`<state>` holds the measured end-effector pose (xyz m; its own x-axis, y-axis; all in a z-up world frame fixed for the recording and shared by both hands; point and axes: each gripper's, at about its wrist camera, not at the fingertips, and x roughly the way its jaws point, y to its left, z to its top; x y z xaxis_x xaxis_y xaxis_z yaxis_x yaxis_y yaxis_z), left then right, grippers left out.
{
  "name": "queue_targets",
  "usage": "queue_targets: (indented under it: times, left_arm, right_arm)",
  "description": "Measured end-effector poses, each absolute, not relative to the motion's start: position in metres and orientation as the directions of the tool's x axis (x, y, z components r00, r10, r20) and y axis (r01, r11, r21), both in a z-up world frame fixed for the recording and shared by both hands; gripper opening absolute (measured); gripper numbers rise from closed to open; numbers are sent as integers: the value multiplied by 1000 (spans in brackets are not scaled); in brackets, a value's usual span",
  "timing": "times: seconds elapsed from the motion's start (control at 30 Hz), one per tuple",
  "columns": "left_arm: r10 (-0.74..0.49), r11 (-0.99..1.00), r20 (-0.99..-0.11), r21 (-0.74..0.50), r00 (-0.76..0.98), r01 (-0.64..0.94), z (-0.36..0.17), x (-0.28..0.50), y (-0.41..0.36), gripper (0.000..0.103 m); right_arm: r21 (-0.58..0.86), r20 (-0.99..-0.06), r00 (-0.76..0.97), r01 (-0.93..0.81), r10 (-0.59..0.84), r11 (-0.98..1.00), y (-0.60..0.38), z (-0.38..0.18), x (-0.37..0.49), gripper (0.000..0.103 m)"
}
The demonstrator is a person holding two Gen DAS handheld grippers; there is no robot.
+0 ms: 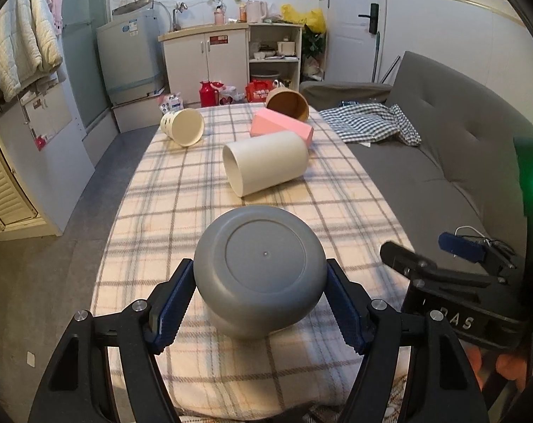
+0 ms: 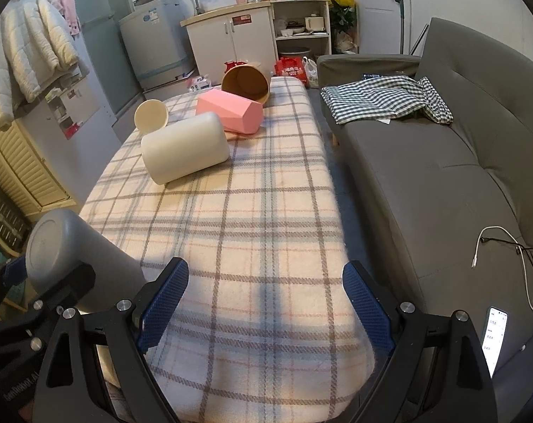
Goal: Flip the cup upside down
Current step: 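Rotate the grey cup in the left tool so its base faces up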
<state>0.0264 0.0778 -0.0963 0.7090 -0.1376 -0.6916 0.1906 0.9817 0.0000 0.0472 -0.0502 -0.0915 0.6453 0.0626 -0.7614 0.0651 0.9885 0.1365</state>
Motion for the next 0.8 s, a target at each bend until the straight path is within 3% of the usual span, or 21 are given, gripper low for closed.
queue_targets:
  times: [0.4, 0.8]
  left_arm:
    - [-180, 978, -655, -40, 734, 205, -76, 63, 68, 74]
    - [-191, 979, -716, -89, 672, 183, -97, 103, 65, 74]
  right_arm:
    - [142, -774, 630, 85, 57, 986, -55, -99, 52, 90]
    - [144, -795, 605, 114, 47, 983, -64, -111, 64, 90]
